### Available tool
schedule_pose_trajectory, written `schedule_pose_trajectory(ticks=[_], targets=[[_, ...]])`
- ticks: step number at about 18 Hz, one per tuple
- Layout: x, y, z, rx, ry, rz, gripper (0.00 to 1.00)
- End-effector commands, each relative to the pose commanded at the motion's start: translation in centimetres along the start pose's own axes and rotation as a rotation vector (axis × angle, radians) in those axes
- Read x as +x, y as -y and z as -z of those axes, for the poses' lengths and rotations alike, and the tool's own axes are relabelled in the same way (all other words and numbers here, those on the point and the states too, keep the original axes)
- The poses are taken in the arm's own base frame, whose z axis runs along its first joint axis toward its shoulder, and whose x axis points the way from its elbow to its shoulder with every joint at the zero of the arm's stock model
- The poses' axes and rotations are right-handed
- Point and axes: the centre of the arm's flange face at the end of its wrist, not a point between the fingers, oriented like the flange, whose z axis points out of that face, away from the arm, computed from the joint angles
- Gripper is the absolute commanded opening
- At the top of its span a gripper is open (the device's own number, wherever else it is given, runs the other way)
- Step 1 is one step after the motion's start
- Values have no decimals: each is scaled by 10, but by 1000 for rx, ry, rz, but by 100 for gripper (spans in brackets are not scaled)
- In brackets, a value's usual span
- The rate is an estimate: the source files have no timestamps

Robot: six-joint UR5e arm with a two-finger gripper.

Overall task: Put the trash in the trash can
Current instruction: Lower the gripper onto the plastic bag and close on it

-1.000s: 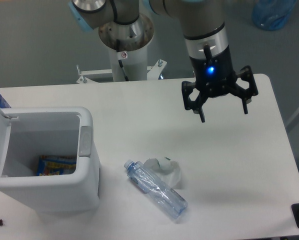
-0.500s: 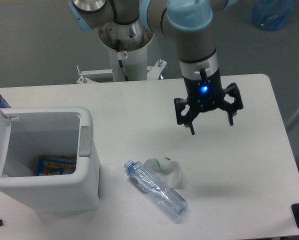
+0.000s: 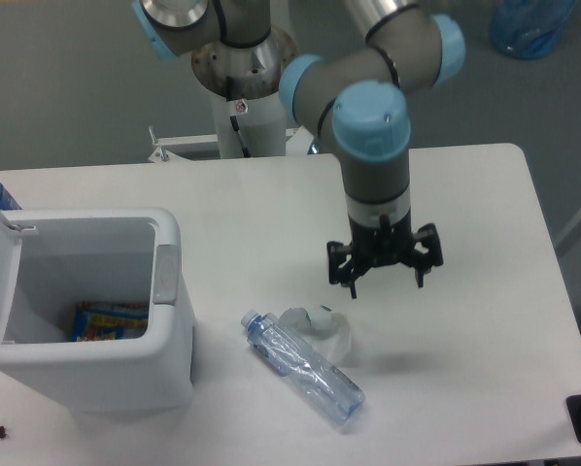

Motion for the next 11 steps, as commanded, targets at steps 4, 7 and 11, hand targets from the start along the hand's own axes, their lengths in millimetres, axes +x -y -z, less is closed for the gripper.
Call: schedule_pose_trajectory(ticks=[4,7,11], targets=[[7,-3,-36,-49,-26,14,100],[18,-3,-52,-72,-39,-1,100],[22,-3,-67,-93,-49,-6,100]])
